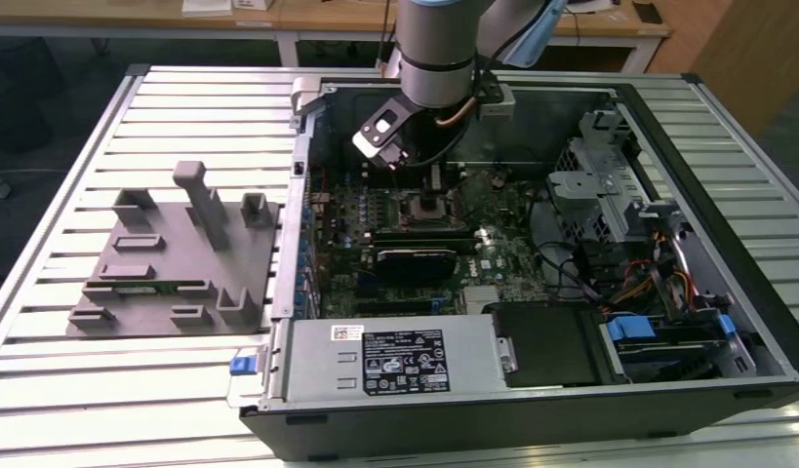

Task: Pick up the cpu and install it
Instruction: 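Place the cpu into insertion slot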

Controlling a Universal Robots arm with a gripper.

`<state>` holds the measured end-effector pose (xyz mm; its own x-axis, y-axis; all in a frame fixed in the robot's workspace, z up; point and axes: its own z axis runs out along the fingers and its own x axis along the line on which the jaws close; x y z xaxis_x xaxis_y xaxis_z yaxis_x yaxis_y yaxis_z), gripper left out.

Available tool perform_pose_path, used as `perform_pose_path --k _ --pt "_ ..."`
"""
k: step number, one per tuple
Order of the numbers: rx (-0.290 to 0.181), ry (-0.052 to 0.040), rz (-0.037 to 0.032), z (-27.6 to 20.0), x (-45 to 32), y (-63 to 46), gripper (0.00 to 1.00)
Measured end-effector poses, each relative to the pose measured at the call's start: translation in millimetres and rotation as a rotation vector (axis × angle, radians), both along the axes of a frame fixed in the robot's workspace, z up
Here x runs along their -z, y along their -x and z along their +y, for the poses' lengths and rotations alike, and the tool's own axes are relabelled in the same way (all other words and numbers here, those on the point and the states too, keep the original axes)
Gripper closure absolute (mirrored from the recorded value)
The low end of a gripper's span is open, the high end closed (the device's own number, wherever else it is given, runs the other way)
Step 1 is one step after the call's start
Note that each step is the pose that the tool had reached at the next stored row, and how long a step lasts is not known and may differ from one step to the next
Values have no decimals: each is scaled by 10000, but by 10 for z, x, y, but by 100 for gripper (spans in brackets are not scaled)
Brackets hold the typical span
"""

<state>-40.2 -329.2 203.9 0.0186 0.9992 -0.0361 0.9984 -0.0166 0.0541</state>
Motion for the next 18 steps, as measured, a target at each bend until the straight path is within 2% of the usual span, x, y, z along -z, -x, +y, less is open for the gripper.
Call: perform_pose_path --k 18 --pt "13 8 5 -1 59 1 89"
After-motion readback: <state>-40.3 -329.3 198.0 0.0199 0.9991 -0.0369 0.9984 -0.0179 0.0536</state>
